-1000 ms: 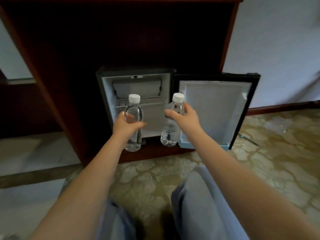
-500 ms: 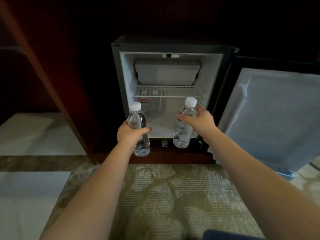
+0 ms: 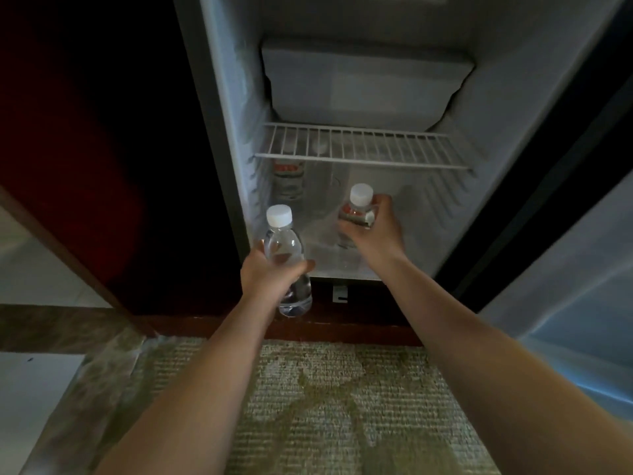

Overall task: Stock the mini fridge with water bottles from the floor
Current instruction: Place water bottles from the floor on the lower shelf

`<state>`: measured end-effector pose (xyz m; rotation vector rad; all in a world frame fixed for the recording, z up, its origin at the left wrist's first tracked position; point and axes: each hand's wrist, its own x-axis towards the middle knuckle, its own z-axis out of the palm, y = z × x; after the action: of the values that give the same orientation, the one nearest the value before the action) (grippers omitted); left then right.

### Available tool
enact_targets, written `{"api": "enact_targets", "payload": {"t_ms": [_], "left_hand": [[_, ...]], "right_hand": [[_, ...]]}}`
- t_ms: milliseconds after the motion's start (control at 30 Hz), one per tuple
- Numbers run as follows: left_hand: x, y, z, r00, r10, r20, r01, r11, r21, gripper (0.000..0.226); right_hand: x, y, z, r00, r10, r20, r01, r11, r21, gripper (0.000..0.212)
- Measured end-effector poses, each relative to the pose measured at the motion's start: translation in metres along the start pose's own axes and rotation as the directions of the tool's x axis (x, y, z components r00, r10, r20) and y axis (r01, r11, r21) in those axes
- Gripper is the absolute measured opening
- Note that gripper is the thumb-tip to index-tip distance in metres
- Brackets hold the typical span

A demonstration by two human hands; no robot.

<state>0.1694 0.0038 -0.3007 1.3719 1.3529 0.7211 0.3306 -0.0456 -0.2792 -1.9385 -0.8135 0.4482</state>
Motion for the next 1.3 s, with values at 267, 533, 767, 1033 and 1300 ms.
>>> {"api": "enact_targets", "payload": {"t_ms": [267, 533, 767, 1033, 1300], "left_hand": [[0.031, -0.003, 0.015, 0.995, 0.077, 0.060, -0.075, 0.996, -0.045, 0.052], [0.033, -0.001, 0.016, 0.989, 0.111, 0.095, -0.108, 0.993, -0.039, 0.048], [0.031, -0.003, 0.006, 0.990, 0.120, 0.076, -0.118, 0.992, -0.030, 0.054], [0.041, -0.004, 0.005, 0.988, 0.134, 0.074, -0.132, 0.991, -0.038, 0.049], [0.057, 0.000, 0.009, 0.984, 0.171, 0.043, -0.171, 0.985, 0.000, 0.061]], "right_hand": [[0.051, 0.016, 0.030, 0.996, -0.082, -0.035, 0.085, 0.992, 0.091, 0.049], [0.044, 0.054, 0.046, 0.985, 0.005, -0.174, 0.028, 0.983, 0.184, 0.091], [0.053, 0.079, 0.068, 0.996, 0.057, -0.075, -0.056, 0.998, 0.022, 0.065], [0.105, 0.070, 0.069, 0.993, 0.093, -0.077, -0.095, 0.995, -0.025, 0.057], [0.139, 0.056, 0.071, 0.990, 0.138, -0.040, -0.142, 0.981, -0.131, 0.067]]}}
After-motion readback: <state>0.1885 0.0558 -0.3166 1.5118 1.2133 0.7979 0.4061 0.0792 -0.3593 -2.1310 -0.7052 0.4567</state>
